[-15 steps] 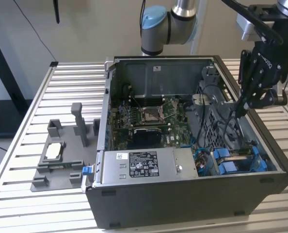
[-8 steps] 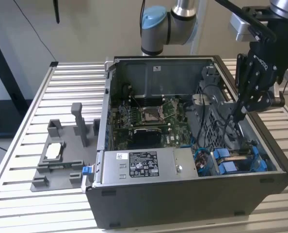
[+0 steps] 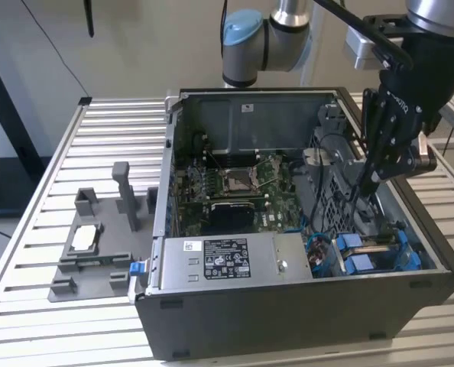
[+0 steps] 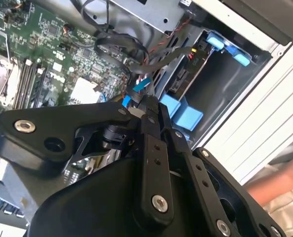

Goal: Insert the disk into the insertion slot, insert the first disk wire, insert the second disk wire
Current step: 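Insert the second disk wire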

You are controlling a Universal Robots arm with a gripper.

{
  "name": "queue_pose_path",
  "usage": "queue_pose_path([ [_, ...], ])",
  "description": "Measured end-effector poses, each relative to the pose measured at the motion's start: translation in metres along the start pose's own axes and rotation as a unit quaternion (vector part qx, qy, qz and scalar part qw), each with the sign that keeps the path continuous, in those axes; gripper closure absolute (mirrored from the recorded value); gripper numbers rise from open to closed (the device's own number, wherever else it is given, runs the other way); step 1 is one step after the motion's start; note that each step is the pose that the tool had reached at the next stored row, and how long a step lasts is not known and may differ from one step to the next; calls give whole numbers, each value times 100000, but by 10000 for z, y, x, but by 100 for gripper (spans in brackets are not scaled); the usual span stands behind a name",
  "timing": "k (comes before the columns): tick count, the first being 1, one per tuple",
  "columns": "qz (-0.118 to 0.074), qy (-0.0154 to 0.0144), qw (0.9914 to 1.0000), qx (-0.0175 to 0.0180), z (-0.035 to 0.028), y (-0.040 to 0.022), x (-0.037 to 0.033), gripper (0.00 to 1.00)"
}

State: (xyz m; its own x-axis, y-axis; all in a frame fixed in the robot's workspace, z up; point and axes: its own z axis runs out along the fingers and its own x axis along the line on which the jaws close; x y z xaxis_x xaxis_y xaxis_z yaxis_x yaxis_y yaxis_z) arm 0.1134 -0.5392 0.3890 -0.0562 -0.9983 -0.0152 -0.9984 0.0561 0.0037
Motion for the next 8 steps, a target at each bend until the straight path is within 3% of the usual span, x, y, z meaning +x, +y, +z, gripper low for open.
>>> queue_pose_path([
  [2, -84, -19, 100000, 281, 2, 14, 2, 84],
  [8, -101, 1, 99999, 405, 4, 16, 1, 84],
])
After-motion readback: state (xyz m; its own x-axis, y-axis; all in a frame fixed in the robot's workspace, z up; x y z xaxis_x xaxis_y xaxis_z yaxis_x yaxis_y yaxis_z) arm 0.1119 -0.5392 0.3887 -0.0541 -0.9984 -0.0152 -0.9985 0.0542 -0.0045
